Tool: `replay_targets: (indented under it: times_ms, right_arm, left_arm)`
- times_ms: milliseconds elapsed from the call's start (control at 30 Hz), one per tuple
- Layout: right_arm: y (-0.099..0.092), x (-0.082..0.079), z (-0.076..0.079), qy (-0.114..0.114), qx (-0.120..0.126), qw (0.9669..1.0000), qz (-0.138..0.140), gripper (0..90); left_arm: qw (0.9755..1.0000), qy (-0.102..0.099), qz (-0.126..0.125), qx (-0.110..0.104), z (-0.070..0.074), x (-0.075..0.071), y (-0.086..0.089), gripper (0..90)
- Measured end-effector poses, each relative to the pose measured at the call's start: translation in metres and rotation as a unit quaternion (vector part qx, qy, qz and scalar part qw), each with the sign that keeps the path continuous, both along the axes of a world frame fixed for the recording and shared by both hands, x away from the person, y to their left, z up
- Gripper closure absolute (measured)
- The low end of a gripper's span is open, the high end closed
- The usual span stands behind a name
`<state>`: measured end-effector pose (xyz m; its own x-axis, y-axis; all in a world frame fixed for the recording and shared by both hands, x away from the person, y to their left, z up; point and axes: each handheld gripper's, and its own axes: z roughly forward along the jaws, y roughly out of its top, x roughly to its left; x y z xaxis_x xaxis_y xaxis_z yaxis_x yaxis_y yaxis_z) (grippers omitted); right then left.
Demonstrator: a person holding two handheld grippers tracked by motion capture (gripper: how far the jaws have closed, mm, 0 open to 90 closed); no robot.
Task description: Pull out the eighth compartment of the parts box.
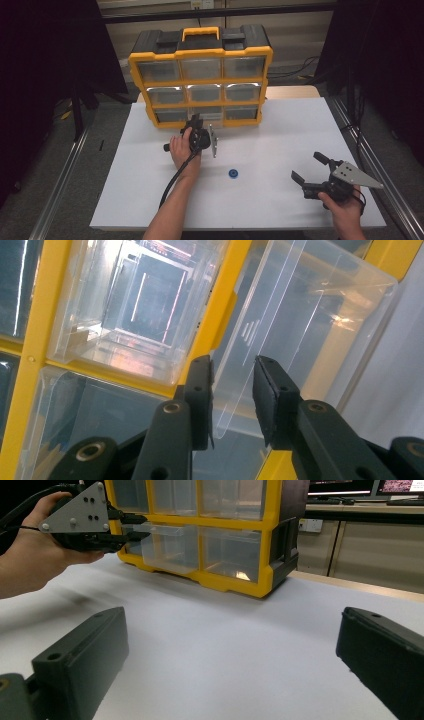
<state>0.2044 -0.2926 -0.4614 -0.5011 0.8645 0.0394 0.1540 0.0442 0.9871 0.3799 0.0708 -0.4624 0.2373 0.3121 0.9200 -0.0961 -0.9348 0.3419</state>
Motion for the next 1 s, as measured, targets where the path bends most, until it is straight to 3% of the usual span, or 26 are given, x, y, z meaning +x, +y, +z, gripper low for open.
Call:
replay_targets:
  times_ms: [100, 133, 367, 667, 700, 867, 900, 1000]
  right_arm:
    - [0.0001, 0.0003, -0.0002, -0.001, 0.001, 1.0, 0.002, 0.0]
    - [0.0001, 0.0004, -0.0003, -0.001, 0.0, 1.0, 0.002, 0.0]
    - [0.0002, 0.0004, -0.0003, -0.001, 0.001, 1.0, 0.001, 0.0]
    - [0.0008, 0.0002, -0.0004, 0.0, 0.0, 1.0, 0.001, 0.0]
    - [0.0007, 0.0001, -0.0003, 0.001, 0.001, 1.0, 0.001, 0.0]
    - [0.0007, 0.0001, -0.0003, 0.0, 0.0, 1.0, 0.001, 0.0]
    - [0.0009, 0.0001, -0.0003, 0.0, 0.0, 1.0, 0.0, 0.0]
    - [0.0009, 0.0001, -0.0002, -0.001, 0.0, 1.0, -0.001, 0.0]
  left_arm:
    - [1.0, -0.003, -0.002, -0.002, -0.0007, -0.0016, -0.0002, 70.1]
    - [0.9999, -0.006, 0.002, 0.011, 0.0008, -0.0023, 0.0001, 70.2]
    - [1.0, -0.002, -0.003, -0.003, -0.0018, -0.0039, 0.0001, 70.3]
    - [0.9999, -0.011, -0.002, 0.008, -0.0009, -0.0068, 0.0, 70.6]
    - [1.0, -0.006, -0.002, -0.003, -0.0024, -0.0071, 0.0001, 70.5]
    - [1.0, -0.006, 0.0, 0.006, -0.0013, -0.0089, 0.0003, 70.7]
    - [0.9997, -0.004, 0.007, 0.022, 0.0006, -0.01, 0.0009, 70.7]
    - [1.0, -0.005, -0.002, 0.004, -0.0017, -0.0096, 0.0003, 70.8]
